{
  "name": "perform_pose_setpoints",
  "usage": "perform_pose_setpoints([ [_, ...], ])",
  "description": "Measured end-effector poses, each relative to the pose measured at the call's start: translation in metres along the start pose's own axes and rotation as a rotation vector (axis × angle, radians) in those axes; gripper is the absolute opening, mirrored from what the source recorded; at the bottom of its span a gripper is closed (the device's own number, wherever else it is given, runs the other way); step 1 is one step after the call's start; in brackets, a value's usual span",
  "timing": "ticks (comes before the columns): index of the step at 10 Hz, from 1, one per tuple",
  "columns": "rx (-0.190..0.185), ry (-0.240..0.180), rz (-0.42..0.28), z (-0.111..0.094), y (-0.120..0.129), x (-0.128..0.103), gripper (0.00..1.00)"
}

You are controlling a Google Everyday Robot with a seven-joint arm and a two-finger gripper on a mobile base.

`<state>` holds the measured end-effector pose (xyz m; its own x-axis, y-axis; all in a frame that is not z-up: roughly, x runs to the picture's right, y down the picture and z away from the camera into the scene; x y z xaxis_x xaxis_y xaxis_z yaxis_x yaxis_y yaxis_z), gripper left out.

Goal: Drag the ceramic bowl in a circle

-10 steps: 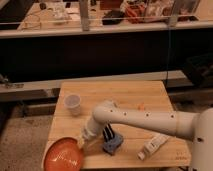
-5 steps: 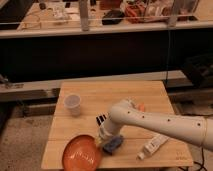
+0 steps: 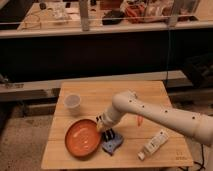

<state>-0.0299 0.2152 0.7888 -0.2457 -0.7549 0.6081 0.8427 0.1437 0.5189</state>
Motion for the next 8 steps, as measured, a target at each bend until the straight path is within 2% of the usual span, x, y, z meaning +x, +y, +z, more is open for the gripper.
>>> perform_pose_setpoints([
  [2, 0.007, 0.003, 0.003, 0.004, -0.007, 0.014, 0.02],
  [3, 0.013, -0.006, -0.018, 0.011, -0.019, 0.019, 0.02],
  [5, 0.038, -0.033, -0.066, 0.032, -0.051, 0.028, 0.02],
  [8, 0.106, -0.104, -0.178, 0.07, -0.109, 0.027, 0.02],
])
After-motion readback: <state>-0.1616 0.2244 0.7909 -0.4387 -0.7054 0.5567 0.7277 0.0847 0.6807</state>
